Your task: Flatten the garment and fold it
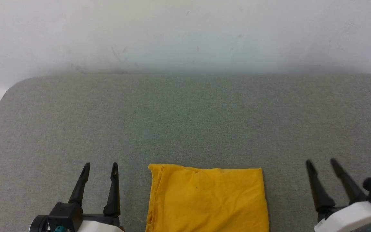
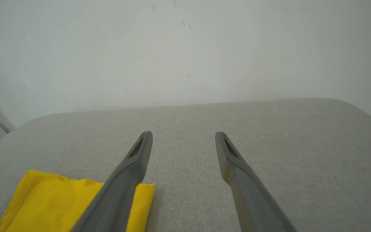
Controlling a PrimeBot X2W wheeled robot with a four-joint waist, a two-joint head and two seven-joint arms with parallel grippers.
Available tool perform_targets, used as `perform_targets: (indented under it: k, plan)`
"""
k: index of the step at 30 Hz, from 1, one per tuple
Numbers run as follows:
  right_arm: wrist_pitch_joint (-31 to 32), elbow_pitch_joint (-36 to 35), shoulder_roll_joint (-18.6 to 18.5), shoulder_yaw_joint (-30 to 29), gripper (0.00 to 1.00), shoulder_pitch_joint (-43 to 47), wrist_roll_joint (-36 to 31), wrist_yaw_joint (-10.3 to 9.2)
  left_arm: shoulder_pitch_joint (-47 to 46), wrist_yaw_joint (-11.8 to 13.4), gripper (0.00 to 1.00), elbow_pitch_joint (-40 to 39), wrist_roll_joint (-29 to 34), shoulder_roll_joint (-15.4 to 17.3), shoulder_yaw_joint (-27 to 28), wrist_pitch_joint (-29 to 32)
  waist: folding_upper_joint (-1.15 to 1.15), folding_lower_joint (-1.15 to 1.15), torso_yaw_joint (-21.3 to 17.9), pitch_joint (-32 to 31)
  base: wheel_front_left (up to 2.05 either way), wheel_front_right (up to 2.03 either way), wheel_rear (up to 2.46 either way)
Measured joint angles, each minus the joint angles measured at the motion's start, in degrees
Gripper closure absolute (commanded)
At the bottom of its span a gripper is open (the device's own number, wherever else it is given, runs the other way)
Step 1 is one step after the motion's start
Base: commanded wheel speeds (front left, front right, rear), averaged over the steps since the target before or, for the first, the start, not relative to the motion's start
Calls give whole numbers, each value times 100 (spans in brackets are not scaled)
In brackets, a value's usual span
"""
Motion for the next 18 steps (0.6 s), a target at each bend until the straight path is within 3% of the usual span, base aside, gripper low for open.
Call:
perform_targets:
  k: [4,11,18]
  plan:
    - [1392,-62,-335,175,0,-14,993,0,-46,-9,0,4,35,0,7,0,0,0,43,126,0,0,0]
    - [3509,270,-364,308,0,-141,2493,-1,-264,-63,0,48,42,1,-55,0,0,0,188,373,0,0,0]
    - [3834,1155,-155,448,0,-669,2569,-1,-411,-100,0,109,89,0,-144,0,0,1,447,571,0,0,0]
